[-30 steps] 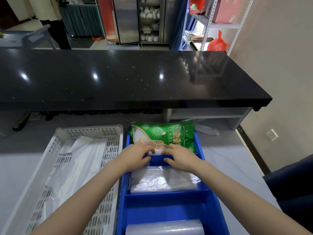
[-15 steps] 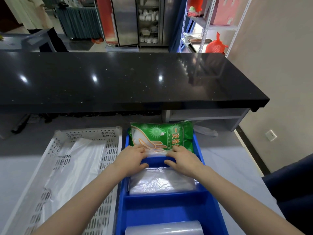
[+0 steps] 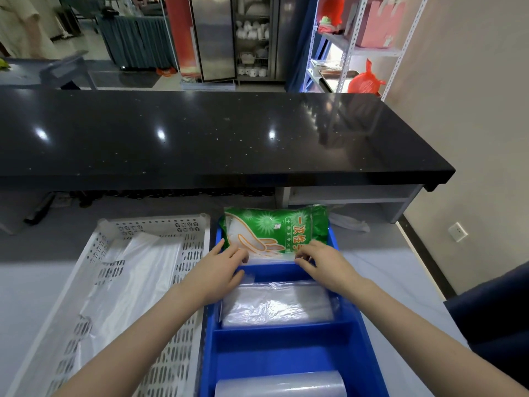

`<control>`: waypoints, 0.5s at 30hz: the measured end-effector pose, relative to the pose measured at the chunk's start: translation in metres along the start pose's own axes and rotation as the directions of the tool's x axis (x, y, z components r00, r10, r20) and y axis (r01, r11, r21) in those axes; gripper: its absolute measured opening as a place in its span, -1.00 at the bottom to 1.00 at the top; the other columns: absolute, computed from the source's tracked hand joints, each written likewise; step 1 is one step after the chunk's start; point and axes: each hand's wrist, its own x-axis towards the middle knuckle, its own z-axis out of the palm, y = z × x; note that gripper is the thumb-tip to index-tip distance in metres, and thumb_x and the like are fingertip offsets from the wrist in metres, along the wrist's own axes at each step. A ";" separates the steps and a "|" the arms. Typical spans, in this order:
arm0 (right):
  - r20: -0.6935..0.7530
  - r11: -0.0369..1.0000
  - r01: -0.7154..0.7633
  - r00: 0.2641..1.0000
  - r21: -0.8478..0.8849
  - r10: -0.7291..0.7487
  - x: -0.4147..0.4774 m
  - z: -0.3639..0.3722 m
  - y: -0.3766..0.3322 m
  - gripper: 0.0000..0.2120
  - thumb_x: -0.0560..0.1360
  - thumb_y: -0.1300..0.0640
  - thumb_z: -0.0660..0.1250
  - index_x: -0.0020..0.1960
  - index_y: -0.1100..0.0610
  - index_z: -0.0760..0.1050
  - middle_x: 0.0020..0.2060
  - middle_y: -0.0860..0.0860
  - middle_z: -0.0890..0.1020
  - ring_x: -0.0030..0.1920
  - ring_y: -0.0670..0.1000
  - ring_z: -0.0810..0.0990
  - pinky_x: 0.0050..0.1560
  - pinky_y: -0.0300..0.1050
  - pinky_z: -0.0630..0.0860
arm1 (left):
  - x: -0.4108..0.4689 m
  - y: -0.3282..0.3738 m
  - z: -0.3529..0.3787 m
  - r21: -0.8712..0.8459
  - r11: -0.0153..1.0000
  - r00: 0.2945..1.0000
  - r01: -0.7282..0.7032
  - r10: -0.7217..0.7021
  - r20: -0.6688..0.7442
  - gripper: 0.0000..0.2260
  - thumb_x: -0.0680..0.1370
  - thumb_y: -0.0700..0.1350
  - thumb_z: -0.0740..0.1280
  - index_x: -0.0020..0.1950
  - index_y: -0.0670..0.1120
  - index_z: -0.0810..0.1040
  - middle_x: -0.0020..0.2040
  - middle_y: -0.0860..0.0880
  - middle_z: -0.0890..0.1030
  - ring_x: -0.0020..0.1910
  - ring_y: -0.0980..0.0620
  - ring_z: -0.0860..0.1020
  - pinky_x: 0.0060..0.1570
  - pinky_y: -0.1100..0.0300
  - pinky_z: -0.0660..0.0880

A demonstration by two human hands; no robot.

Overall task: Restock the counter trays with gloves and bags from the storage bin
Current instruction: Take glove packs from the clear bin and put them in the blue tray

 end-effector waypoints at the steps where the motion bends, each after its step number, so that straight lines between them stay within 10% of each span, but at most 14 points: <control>1: -0.047 1.000 0.020 0.999 -0.023 -0.022 -0.001 0.000 -0.001 -0.80 0.54 -0.02 0.26 0.13 -0.02 0.51 0.03 -0.09 0.52 -0.03 -0.04 0.54 -0.01 -0.08 0.52 | 0.000 0.002 -0.001 0.011 1.000 1.000 0.006 -0.006 -0.027 -0.89 0.58 -0.07 0.15 0.09 0.03 0.38 0.06 0.09 0.52 -0.03 0.09 0.53 0.51 0.07 0.05; 10: 0.118 0.981 0.053 0.993 -0.188 -0.031 0.009 0.021 -0.033 -0.58 0.56 -0.14 0.15 0.39 -0.08 0.34 0.21 -0.03 0.43 0.24 0.04 0.36 0.18 0.01 0.42 | 0.006 -0.001 -0.001 0.225 0.974 0.996 0.034 -0.053 0.078 -0.75 0.54 0.09 0.14 0.17 0.11 0.45 0.04 0.07 0.61 0.07 0.00 0.43 0.32 0.05 0.18; 15: 0.013 0.994 0.014 1.000 -0.108 -0.013 0.004 0.018 -0.038 -0.62 0.56 -0.13 0.18 0.33 -0.04 0.40 0.15 -0.03 0.47 0.19 0.02 0.42 0.15 -0.01 0.44 | -0.003 -0.006 -0.005 0.109 0.992 0.991 0.064 -0.050 -0.123 -0.71 0.54 0.11 0.19 0.22 0.11 0.52 0.07 0.04 0.48 0.12 0.00 0.37 0.21 0.08 0.27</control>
